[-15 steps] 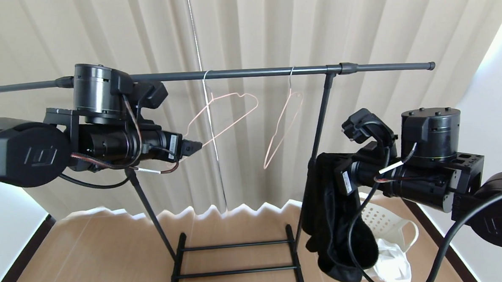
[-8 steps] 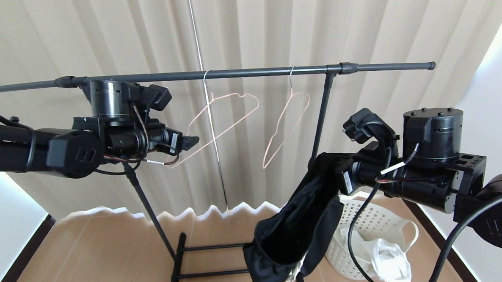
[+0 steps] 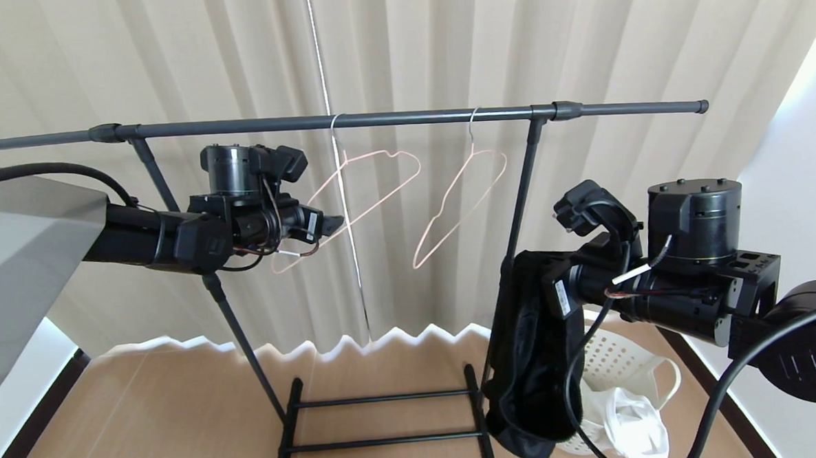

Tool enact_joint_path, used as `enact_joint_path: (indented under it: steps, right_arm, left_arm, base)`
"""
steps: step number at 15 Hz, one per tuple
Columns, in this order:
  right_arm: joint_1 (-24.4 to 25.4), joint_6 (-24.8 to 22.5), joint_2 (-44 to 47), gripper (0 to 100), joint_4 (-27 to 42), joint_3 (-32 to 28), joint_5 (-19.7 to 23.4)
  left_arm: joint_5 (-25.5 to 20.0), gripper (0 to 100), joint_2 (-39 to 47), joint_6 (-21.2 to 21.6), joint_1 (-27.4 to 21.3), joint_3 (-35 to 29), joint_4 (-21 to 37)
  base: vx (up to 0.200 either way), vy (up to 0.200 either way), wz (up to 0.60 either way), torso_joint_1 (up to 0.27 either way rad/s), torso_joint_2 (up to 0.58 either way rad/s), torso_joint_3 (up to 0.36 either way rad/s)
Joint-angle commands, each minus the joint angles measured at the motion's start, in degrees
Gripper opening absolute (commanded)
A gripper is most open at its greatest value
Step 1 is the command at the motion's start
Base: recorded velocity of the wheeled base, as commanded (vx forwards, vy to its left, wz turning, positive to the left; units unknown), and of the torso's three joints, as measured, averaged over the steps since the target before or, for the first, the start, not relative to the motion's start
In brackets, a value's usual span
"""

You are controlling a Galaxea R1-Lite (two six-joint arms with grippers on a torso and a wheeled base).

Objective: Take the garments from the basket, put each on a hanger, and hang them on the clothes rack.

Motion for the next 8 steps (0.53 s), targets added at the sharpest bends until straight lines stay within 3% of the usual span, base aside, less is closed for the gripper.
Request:
enact_joint_path:
  steps: [1, 8]
  right_arm:
    - [0.0, 0.0, 0.6, 0, 0.0, 0.0, 0.0]
    - [0.0, 0.1, 0.4, 0, 0.0, 0.0, -0.1]
  left_arm:
    - [0.0, 100, 1.8, -0.1, -0.3, -0.5, 0.0]
    - [0.0, 100, 0.4, -1.4, -2.7, 1.2, 0.3]
  base:
    - [0.000, 0.000, 0.00, 0.000, 0.00, 0.000]
    - [0.000, 0.000, 0.00, 0.000, 0.00, 0.000]
